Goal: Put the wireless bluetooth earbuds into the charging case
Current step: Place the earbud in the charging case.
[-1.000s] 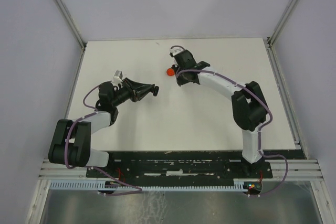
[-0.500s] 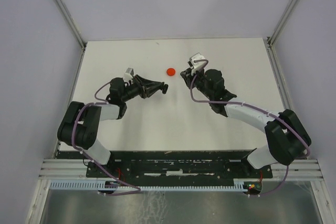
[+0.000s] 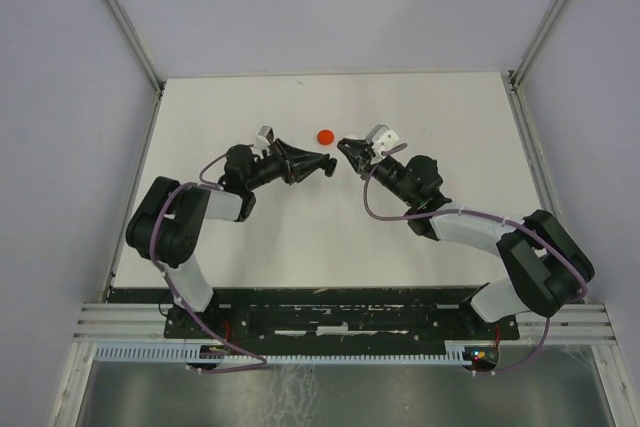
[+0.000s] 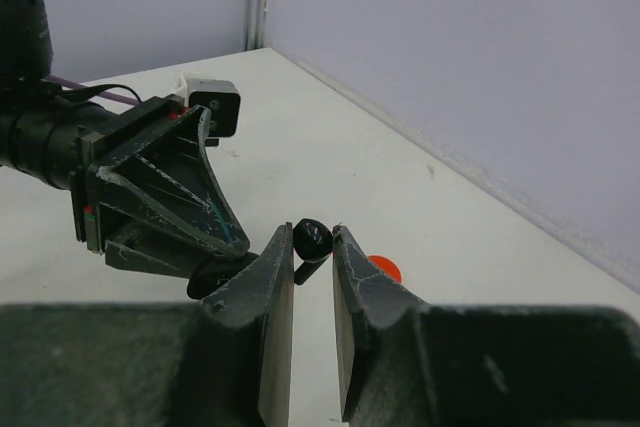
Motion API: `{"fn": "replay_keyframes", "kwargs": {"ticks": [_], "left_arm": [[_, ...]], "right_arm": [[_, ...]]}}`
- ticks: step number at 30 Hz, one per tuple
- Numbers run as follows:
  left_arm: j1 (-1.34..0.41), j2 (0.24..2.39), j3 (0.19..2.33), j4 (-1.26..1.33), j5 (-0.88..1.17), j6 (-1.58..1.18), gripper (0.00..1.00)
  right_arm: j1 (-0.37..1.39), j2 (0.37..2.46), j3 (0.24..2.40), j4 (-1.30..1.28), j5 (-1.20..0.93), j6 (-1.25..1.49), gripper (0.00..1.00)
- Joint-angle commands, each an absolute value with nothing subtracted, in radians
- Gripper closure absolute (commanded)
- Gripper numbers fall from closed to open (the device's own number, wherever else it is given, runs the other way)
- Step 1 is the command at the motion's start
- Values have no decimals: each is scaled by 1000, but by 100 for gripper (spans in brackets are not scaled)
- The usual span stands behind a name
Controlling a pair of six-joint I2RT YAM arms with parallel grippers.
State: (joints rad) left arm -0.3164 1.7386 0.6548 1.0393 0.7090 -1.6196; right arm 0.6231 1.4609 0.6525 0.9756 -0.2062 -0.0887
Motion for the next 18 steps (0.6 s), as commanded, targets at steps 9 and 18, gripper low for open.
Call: {"fn": "replay_keyframes", "kwargs": {"ticks": [9, 18], "left_arm": [[-328, 1775, 735, 1165, 736, -1727, 97], [-329, 1766, 755, 1150, 768, -1741, 97]], "right_arm": [[623, 1437, 626, 1066, -361, -190, 99], [624, 1433, 605, 1055, -353, -260, 99]]}}
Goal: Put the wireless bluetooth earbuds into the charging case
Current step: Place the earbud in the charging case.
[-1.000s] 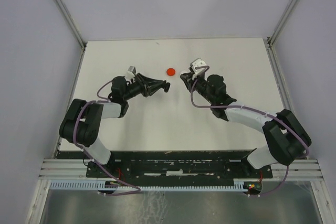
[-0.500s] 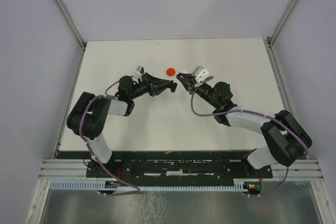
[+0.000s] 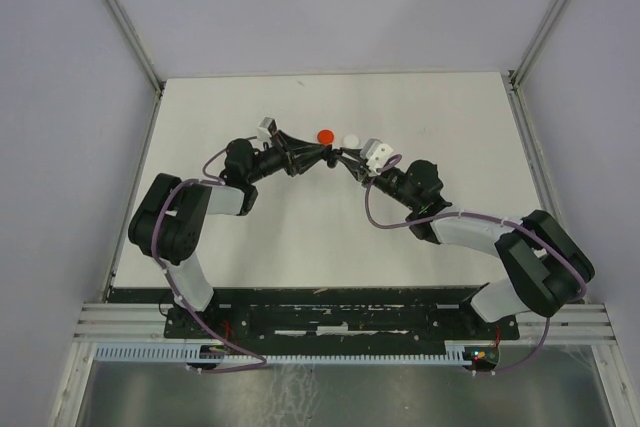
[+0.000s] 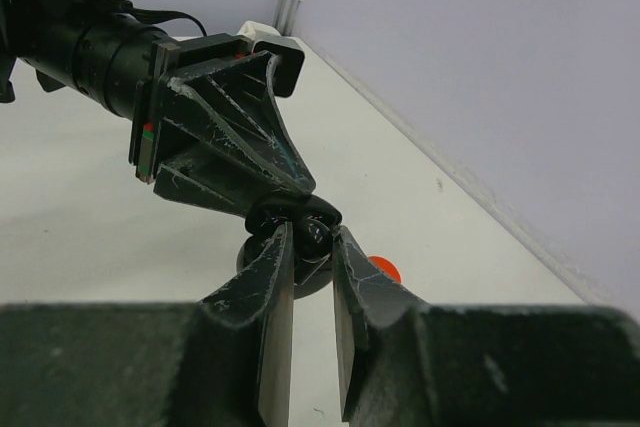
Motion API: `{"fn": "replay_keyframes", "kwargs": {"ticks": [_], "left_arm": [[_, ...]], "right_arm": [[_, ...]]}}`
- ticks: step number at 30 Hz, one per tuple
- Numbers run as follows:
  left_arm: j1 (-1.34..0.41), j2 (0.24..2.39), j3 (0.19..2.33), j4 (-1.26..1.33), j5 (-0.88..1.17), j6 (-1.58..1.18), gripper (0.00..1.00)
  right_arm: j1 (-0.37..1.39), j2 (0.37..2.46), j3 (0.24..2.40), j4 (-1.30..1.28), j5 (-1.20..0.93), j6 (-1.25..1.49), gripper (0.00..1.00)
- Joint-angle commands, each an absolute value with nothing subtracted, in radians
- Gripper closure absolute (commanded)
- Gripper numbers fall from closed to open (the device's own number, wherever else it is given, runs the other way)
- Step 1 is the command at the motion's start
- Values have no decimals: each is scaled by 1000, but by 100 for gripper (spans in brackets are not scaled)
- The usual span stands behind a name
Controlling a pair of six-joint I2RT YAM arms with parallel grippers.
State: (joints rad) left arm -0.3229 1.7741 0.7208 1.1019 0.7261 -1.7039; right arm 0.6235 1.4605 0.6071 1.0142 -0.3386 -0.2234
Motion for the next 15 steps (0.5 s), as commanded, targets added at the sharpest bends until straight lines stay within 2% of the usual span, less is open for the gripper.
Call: {"fn": "replay_keyframes", "kwargs": {"ticks": [1, 15], "left_arm": [[-330, 1766, 754, 1148, 772, -1742, 97], [-334, 1742, 736, 1131, 805, -1737, 97]], "right_arm": [[624, 1433, 605, 1055, -352, -263, 99], [623, 1454, 627, 1060, -356, -266, 99]]}}
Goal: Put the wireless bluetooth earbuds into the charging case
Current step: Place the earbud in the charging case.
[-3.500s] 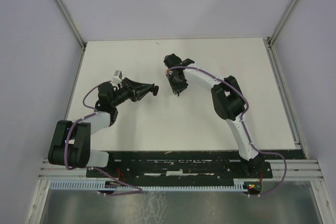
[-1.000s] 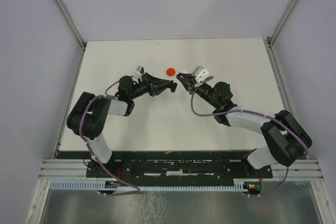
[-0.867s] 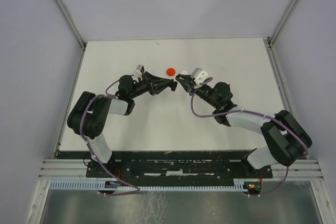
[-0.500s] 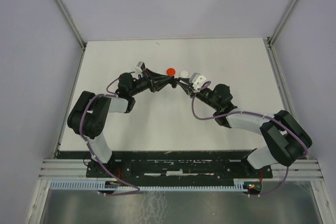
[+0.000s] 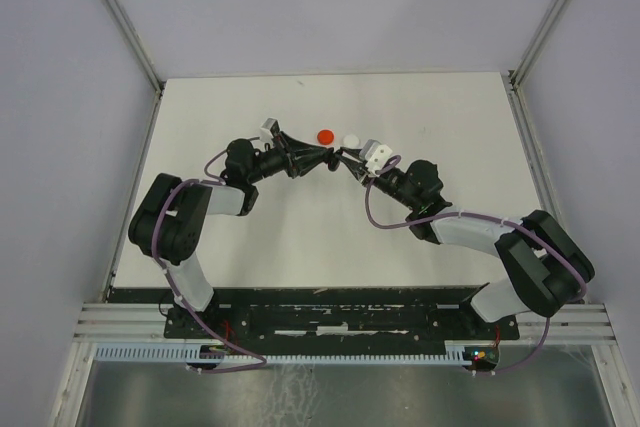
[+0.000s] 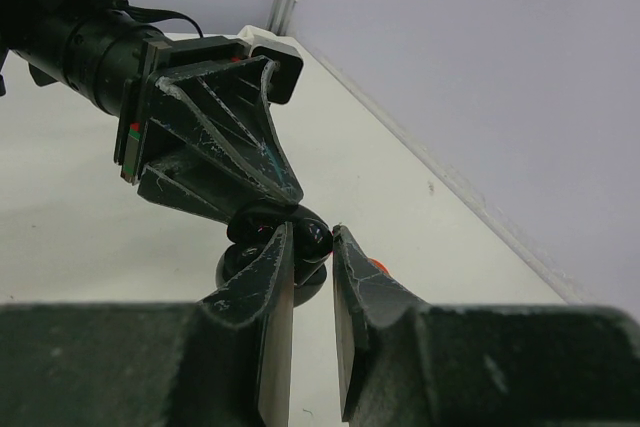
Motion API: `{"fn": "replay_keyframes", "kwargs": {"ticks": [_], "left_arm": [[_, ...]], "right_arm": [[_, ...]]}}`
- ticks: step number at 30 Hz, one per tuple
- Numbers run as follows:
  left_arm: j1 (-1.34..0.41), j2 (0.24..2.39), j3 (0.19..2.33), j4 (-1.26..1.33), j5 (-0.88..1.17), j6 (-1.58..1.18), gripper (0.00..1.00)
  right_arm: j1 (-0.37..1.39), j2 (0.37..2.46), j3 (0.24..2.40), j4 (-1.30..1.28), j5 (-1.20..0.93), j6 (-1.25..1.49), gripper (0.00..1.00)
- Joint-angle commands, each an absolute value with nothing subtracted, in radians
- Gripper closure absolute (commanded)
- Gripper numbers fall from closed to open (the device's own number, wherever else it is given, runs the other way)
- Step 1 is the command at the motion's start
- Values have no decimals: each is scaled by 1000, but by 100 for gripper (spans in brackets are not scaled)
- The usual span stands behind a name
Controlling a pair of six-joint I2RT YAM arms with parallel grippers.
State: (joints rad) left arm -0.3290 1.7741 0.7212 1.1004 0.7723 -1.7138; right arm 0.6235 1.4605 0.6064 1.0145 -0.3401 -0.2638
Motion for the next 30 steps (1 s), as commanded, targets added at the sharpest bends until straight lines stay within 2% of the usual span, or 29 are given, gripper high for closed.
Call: {"fn": "replay_keyframes", "kwargs": {"ticks": [1, 30], "left_arm": [[-334, 1741, 736, 1130, 805, -1736, 97], [-336, 1738, 762, 1129, 805, -1747, 97]], "right_arm": [[623, 1456, 628, 1060, -358, -264, 99], [624, 1503, 642, 1075, -382, -237, 99]]}}
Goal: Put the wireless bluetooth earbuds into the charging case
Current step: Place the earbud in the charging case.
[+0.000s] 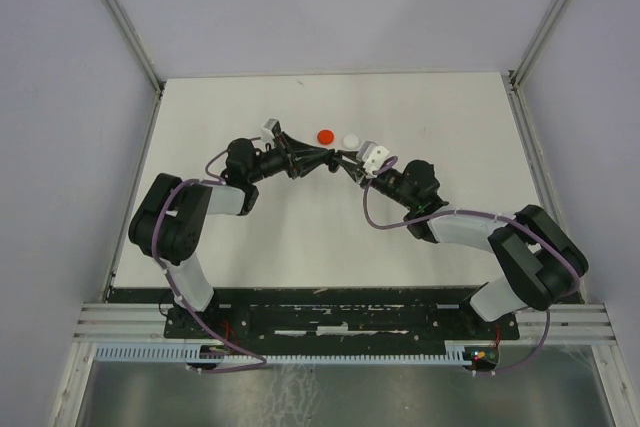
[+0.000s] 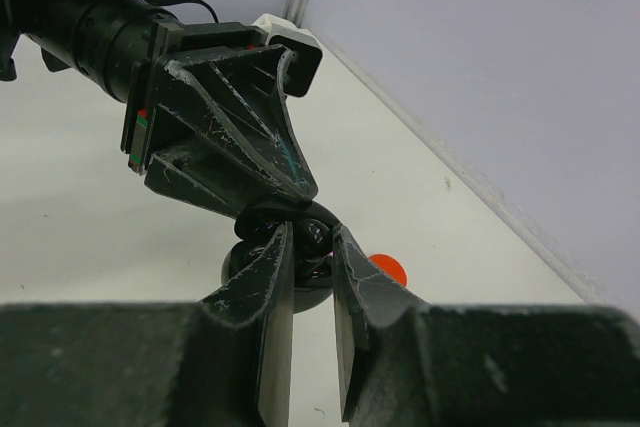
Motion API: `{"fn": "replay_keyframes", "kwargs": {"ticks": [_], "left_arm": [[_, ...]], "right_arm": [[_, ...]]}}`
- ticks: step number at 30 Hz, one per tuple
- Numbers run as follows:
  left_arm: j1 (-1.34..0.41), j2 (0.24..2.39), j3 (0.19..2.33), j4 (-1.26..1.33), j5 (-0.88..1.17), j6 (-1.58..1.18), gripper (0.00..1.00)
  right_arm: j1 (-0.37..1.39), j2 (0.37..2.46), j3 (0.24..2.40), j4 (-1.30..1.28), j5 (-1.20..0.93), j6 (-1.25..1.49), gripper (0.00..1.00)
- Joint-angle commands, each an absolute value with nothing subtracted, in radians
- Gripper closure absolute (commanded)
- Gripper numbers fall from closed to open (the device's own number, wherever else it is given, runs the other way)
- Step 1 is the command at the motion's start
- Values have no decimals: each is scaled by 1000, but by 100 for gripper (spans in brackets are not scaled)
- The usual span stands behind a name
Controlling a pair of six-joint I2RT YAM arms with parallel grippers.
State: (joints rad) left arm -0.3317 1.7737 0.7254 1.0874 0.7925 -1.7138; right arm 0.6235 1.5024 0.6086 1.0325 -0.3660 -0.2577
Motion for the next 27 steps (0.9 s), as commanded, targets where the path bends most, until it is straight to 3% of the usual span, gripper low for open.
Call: {"fn": "replay_keyframes", "kwargs": {"ticks": [1, 9, 27], "left_arm": [[-336, 1739, 764, 1129, 803, -1748, 97], [-336, 1750, 774, 1151, 784, -1765, 97], [-335, 1753, 790, 1161, 778, -1772, 97]], "right_arm": [[624, 1501, 641, 1075, -381, -233, 99], [625, 1485, 630, 1072, -360, -196, 88], [624, 1476, 639, 1064, -296, -117, 79]]}}
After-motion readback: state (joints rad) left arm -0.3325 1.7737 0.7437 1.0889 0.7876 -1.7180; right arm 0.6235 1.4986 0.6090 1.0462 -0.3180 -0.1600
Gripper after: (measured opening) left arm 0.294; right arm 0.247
